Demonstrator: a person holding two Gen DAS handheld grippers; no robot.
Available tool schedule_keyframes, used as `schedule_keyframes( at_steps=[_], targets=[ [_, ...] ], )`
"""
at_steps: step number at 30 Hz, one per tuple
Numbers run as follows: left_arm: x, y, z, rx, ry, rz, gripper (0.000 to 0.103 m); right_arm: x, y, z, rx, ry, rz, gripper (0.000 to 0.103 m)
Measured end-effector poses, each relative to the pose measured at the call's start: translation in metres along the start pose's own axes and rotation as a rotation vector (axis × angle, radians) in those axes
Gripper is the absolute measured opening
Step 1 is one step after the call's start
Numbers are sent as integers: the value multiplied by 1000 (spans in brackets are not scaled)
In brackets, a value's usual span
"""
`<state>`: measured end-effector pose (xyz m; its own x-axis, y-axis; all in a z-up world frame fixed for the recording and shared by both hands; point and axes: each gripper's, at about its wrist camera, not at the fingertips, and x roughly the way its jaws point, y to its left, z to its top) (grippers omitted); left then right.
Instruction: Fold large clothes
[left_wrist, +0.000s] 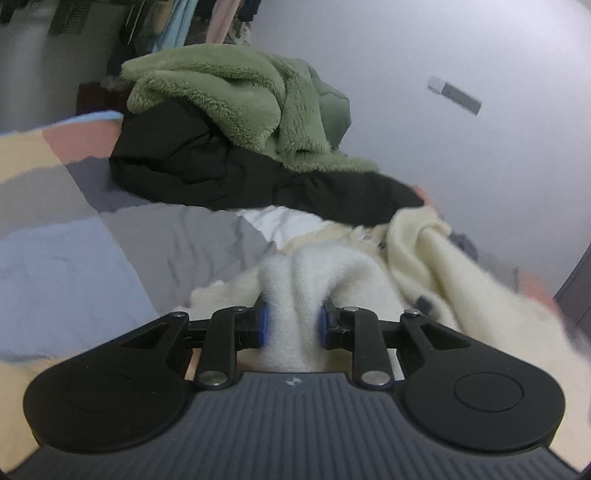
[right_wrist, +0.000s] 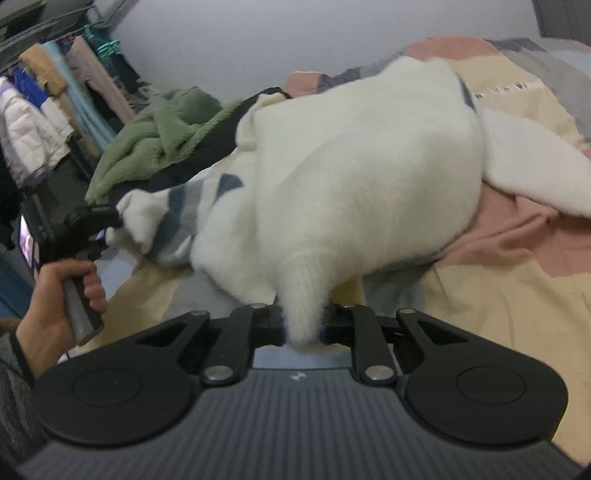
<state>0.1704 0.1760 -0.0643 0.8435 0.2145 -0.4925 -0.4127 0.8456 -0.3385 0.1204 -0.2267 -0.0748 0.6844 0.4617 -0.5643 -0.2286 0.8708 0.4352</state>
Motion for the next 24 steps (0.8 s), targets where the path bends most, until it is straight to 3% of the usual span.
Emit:
schedule_keyframes(
  at_steps=[4,7,9,14,17,24],
  targets=[
    [-2,1,-4,-16,10,-13,31,0,-5,-2,50,-1,31,20],
    [-4,3,-10,-40,45,-40,43,-4,-3,-6,53,-14,39,23],
    [-6,2,-12,-57,58,-26,68,-7,-1,-7,53,-22,31,33],
    [-38,3,-15,-104,46,-68,85,-14,-6,-5,89,-44,15,64],
    [-60,-1,-16,-87,33,-117,88,-21,-11,-3,127,-74,2,83],
    [-85,-13,-38,-100,110,-294,89,-30,-27,7,205,-133,-11,84]
  ],
)
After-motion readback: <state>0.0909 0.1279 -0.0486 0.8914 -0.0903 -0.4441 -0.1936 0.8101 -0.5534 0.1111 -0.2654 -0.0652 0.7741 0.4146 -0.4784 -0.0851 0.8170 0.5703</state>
